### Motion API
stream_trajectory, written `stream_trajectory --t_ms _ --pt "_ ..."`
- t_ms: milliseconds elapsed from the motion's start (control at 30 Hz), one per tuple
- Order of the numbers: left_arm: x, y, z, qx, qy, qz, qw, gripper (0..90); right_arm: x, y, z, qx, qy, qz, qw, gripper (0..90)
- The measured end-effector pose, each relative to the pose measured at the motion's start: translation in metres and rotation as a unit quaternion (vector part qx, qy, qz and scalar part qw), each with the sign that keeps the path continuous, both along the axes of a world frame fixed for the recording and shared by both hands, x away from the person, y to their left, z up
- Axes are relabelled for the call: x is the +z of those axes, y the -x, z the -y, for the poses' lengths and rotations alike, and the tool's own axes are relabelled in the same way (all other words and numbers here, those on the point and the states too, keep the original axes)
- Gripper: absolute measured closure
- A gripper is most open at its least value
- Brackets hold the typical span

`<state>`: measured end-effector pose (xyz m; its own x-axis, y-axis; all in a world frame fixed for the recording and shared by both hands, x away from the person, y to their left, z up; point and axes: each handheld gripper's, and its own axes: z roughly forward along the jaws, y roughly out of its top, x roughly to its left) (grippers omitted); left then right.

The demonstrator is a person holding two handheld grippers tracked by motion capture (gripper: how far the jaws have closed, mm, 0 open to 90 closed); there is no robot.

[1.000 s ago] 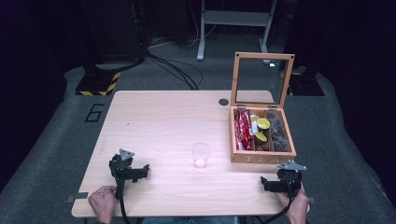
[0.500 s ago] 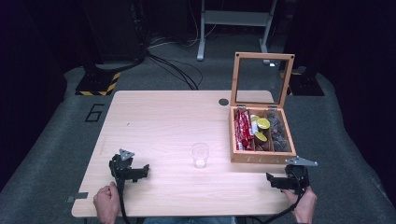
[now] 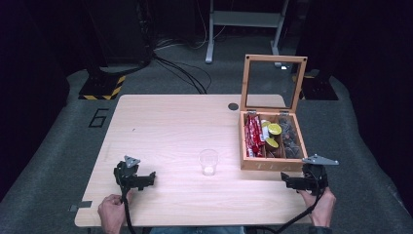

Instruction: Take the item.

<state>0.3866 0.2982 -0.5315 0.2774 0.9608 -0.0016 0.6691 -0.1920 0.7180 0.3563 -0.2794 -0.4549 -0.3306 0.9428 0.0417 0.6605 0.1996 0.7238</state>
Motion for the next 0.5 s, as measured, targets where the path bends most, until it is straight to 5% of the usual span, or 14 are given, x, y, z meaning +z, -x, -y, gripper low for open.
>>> stream_trajectory --t_ms 200,500 --pt "0.000 0.000 0.000 0.000 0.000 0.000 1.0000 0.0 0.013 -0.009 0.000 0.004 -0.003 0.017 0.9998 5.3" --pt "0.000 0.000 0.000 0.000 0.000 0.000 1.0000 0.0 0.018 -0.036 0.006 0.004 -0.011 0.000 0.9999 7.0"
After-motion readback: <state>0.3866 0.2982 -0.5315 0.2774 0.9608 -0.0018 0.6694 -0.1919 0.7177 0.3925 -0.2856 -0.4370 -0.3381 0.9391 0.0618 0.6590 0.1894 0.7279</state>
